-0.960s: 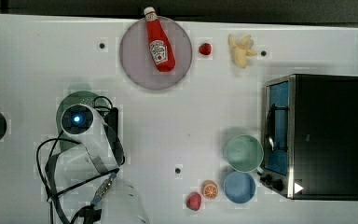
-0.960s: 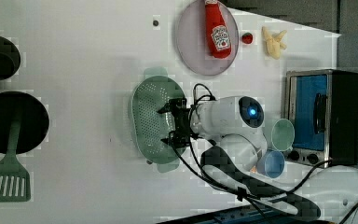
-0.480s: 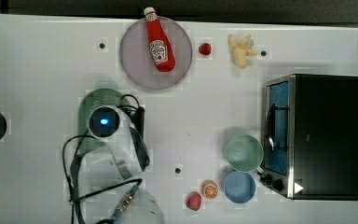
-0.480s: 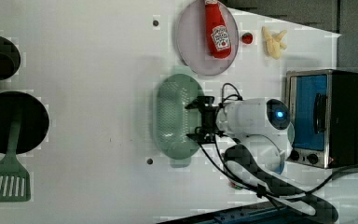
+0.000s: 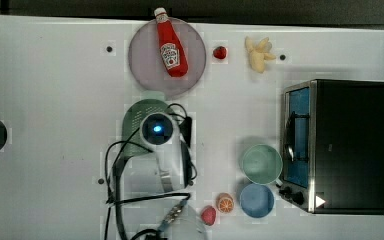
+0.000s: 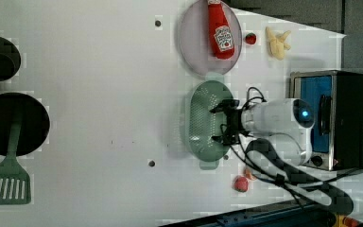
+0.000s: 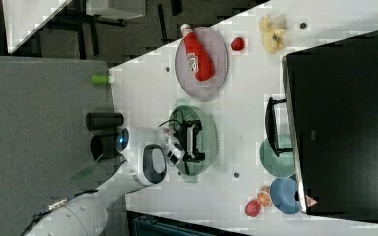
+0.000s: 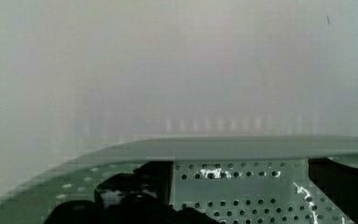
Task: Drag strainer left to right.
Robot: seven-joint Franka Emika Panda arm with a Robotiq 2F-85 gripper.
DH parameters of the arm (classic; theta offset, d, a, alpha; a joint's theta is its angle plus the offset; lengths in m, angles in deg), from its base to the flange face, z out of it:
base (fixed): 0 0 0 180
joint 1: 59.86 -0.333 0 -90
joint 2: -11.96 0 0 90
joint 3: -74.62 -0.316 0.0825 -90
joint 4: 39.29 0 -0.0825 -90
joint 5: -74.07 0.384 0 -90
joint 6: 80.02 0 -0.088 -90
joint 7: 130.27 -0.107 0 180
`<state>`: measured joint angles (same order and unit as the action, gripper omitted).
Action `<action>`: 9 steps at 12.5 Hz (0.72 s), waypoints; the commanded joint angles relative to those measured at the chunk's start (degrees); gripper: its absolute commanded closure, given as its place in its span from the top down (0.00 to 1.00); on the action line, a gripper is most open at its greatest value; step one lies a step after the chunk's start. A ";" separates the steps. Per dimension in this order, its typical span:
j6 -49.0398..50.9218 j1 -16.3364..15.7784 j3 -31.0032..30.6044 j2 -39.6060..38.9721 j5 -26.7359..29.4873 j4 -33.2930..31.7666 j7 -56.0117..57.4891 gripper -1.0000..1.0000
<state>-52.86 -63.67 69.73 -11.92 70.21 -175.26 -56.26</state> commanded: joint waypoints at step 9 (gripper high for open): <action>-0.91 3.25 12.43 1.22 -0.97 0.59 17.18 1.00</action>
<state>-54.25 -60.82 82.29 -11.96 69.81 -174.92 -42.55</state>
